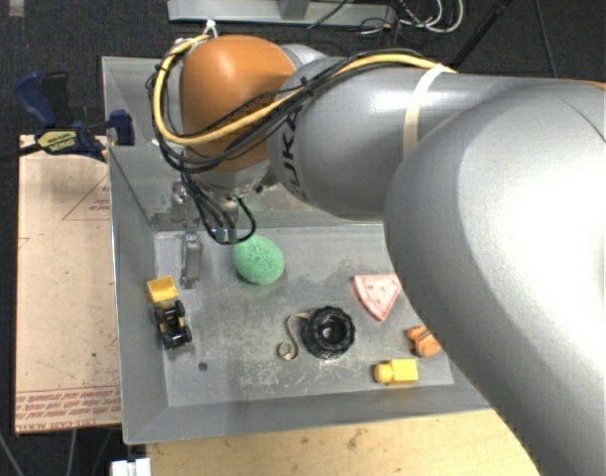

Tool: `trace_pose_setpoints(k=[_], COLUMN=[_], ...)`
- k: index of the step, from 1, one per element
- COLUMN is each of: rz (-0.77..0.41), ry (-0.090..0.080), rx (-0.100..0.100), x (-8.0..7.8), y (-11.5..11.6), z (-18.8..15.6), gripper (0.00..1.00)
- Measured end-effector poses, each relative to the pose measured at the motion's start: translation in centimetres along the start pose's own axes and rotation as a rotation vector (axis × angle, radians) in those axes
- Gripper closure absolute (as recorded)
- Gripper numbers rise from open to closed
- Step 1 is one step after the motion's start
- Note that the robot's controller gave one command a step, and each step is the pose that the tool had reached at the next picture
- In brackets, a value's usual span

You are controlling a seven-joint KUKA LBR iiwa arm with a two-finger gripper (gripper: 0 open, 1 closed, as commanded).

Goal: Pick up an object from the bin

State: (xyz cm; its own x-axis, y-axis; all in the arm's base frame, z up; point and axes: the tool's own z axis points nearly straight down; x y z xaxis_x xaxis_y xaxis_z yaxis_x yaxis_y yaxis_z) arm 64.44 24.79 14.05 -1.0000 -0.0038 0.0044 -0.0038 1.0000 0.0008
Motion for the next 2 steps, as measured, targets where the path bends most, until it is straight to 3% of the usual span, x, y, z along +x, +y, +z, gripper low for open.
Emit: trace_pose_setpoints(k=[1, 2], rz=[0.004, 0.026], ry=[-0.006, -0.007], rx=[-0.001, -0.002], x=[-0.1, 2.3], y=[-0.1, -8.2], z=[-0.5, 5.6], gripper=[0.00, 0.00])
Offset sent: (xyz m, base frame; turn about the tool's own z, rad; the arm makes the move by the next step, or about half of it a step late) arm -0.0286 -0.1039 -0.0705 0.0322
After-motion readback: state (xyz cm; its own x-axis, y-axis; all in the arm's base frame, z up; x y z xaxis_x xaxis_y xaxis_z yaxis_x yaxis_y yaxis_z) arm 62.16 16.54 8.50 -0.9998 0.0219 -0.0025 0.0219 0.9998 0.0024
